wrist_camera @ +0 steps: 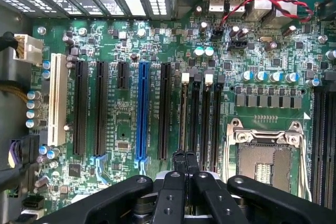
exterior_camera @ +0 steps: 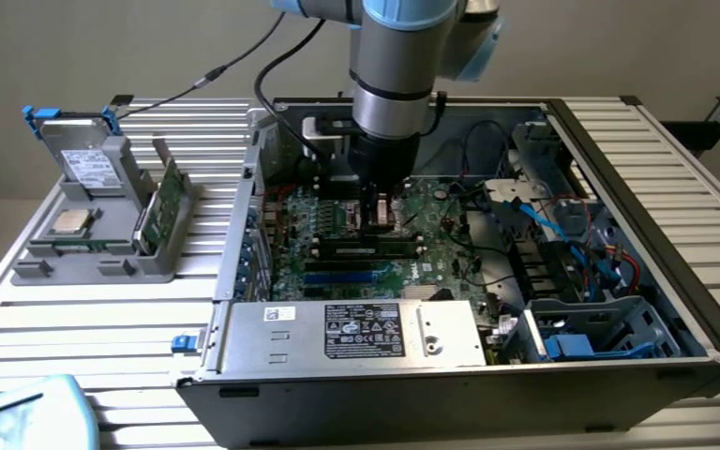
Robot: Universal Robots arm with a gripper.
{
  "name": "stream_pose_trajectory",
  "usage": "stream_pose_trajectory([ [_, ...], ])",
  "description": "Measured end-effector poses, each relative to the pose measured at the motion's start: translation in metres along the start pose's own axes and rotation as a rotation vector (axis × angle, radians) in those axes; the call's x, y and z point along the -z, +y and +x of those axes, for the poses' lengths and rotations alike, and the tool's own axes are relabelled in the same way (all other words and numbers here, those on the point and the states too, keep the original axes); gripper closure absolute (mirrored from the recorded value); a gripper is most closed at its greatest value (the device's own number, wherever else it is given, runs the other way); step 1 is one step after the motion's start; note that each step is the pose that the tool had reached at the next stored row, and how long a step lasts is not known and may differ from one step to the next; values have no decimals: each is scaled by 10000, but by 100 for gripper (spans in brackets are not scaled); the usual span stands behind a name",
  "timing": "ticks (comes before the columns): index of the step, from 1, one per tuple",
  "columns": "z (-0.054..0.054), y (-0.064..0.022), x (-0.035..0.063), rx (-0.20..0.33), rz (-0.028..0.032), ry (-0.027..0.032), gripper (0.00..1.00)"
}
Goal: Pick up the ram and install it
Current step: 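Insert the ram into the slot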
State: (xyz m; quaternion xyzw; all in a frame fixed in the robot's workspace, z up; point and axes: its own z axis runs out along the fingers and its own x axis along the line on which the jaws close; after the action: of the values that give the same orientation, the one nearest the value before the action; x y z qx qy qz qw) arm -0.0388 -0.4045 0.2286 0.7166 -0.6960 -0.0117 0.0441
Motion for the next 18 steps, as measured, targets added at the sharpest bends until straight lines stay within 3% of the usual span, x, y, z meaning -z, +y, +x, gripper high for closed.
stream_pose_trajectory([
  [7,-4,10,-35,0,1,10,89],
  [8,-5,11,-13,0,5,-12,89],
  [13,28,28,172,1,-23,4,89],
  [18,114,19,263,7,-21,-68,89],
])
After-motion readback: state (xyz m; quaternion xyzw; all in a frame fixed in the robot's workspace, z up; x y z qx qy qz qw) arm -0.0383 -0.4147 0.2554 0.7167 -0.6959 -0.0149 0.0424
